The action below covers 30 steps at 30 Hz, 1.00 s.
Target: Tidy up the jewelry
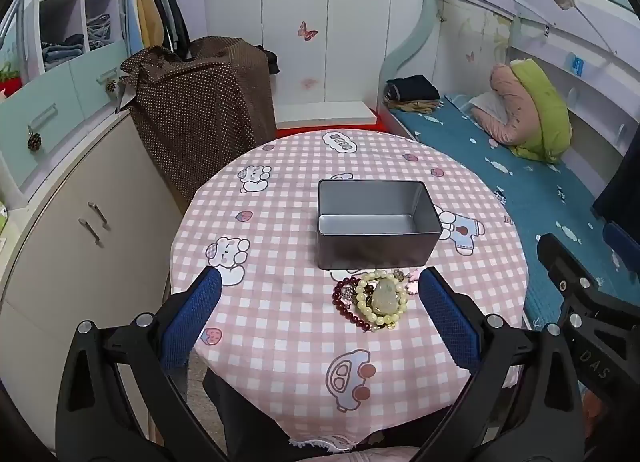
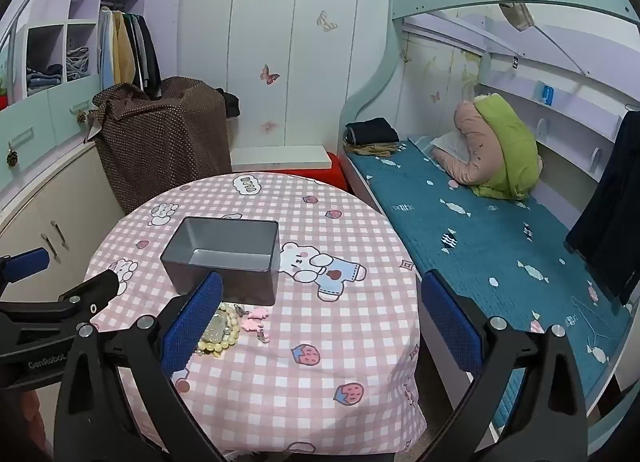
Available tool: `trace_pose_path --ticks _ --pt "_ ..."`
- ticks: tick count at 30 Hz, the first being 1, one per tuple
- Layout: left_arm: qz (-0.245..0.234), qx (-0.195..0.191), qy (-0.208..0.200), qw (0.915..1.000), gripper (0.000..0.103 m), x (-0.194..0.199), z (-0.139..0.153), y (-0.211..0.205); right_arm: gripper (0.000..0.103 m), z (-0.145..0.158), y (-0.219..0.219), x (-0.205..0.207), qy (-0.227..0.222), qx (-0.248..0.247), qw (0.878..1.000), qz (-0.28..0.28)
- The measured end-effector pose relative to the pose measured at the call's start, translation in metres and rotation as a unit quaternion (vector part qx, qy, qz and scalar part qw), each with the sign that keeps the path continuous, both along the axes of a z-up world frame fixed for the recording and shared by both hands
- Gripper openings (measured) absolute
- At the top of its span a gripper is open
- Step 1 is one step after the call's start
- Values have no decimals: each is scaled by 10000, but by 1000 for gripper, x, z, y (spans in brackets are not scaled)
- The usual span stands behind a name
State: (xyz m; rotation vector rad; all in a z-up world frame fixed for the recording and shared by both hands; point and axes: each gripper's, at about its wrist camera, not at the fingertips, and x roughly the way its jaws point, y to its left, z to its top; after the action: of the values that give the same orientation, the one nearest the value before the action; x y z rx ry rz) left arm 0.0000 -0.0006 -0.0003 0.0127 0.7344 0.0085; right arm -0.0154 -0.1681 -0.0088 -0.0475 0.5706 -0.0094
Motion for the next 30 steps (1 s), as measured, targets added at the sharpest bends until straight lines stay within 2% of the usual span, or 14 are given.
trace_pose_path --ticks 10,30 --pt "-2 104 -15 9999 98 -1 0 -1 96 1 -2 1 -41 12 10000 2" --pt "12 10 -154 9999 98 -6 13 -3 96 -1 0 3 -14 53 10000 -20"
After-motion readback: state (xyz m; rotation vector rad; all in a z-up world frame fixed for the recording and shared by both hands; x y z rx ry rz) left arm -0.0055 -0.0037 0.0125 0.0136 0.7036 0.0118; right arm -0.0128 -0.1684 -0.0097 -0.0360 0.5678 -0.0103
